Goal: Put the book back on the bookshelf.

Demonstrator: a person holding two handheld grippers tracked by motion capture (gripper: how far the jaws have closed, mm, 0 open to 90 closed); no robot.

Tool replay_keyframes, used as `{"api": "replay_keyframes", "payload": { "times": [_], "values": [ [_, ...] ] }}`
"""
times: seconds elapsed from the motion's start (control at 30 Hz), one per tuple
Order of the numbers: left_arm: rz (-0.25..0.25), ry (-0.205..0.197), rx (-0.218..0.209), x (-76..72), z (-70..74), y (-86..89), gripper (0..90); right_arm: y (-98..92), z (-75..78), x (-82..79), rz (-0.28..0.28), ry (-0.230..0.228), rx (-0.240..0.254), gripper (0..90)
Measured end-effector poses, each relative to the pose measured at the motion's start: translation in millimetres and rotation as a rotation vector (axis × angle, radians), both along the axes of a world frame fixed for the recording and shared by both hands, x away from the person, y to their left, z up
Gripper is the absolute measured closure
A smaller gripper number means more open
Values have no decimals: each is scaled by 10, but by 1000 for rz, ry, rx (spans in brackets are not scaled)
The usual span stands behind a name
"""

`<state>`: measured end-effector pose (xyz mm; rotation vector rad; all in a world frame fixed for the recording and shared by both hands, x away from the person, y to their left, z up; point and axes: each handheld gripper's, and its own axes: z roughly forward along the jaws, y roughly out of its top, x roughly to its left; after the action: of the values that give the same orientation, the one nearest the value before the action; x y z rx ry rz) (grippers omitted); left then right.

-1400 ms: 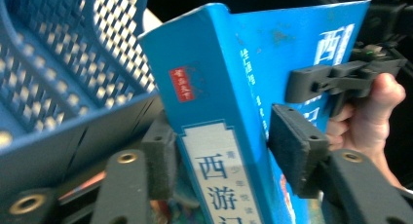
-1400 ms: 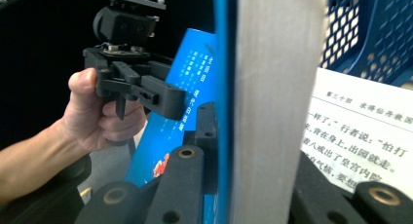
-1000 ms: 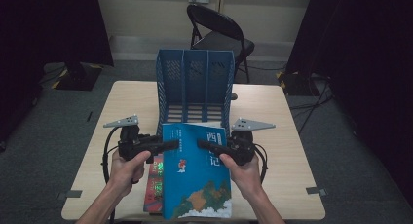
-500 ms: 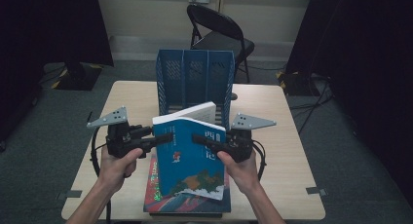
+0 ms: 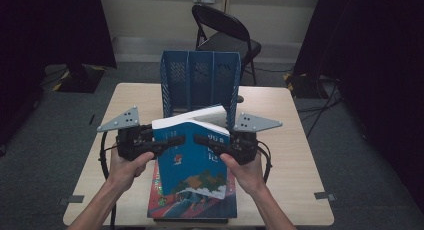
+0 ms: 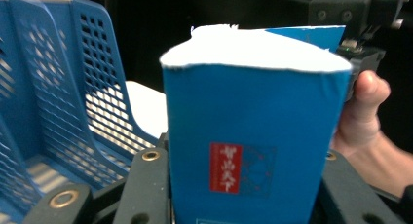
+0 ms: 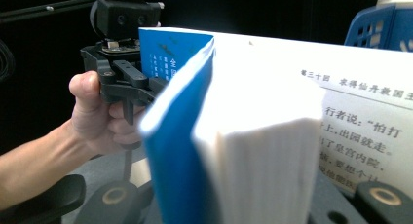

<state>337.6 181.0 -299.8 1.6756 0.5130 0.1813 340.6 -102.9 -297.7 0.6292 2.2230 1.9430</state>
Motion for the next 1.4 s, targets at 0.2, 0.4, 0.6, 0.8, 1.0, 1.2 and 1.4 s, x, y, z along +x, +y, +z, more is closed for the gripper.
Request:
{"api": "replay_keyframes", "payload": {
  "times": [0.2, 0.4, 0.6, 0.8, 1.0, 1.2, 1.4],
  "values": [
    [6, 17, -21, -57, -89, 72, 576, 52, -72, -34, 4, -14, -4, 781],
    [17, 13, -35, -148, -110, 88, 573, 24, -54, -81, 19, -22, -27, 722],
    [25, -1, -29, -194, -114, 84, 575, -186, -157, -113, -43, 0, -15, 625],
    [43, -8, -14, -240, -109, 84, 575, -440, -287, -107, -128, 35, -48, 561],
    [45, -10, -10, -269, -105, 75, 573, -489, -516, 11, -102, 99, -74, 501],
    [56, -4, -4, -271, -102, 43, 566, -399, -629, 71, -59, 104, -82, 443],
    [57, 9, 56, -225, -214, -92, 556, -383, -611, 52, -76, 96, -104, 471]
  ]
}}
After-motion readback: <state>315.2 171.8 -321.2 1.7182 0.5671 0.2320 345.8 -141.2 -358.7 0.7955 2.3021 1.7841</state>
